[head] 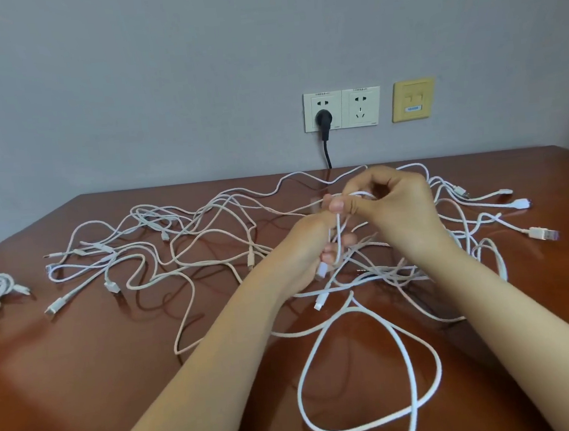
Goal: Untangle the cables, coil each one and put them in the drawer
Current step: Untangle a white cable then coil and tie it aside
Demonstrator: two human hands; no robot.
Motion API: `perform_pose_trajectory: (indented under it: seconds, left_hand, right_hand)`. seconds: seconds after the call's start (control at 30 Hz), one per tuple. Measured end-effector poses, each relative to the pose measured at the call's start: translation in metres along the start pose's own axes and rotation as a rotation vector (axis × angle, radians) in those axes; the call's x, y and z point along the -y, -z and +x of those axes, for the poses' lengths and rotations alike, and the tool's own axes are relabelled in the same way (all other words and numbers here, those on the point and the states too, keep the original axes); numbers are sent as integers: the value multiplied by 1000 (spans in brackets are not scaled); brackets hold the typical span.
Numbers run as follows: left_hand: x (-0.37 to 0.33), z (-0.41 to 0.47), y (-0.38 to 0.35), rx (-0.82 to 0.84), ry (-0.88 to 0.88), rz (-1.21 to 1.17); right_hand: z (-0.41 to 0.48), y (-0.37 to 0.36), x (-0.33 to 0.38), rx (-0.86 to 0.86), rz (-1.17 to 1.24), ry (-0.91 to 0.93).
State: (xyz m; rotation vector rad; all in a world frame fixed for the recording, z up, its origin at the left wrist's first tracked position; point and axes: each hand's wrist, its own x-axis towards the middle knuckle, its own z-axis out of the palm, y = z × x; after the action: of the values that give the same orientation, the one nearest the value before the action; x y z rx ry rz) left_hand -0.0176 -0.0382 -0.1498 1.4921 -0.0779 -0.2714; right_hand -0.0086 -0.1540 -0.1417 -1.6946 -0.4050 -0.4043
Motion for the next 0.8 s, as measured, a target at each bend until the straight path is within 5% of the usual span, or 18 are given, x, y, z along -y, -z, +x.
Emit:
perform_pose_trajectory:
  seconds: [0.13,0.27,0.53,0.8]
  left_hand:
    - [8,2,3,168,14,13]
    - [12,0,5,207,-67,106]
    - [7,3,10,92,-22,-117]
    - [7,6,18,-55,-31,-54]
  right_hand:
    - [4,4,-6,-21,-232,70]
    - [6,5,-10,29,-171,40]
    - [4,4,-23,225,-95,-28]
    - [3,-1,-28,118,-321,39]
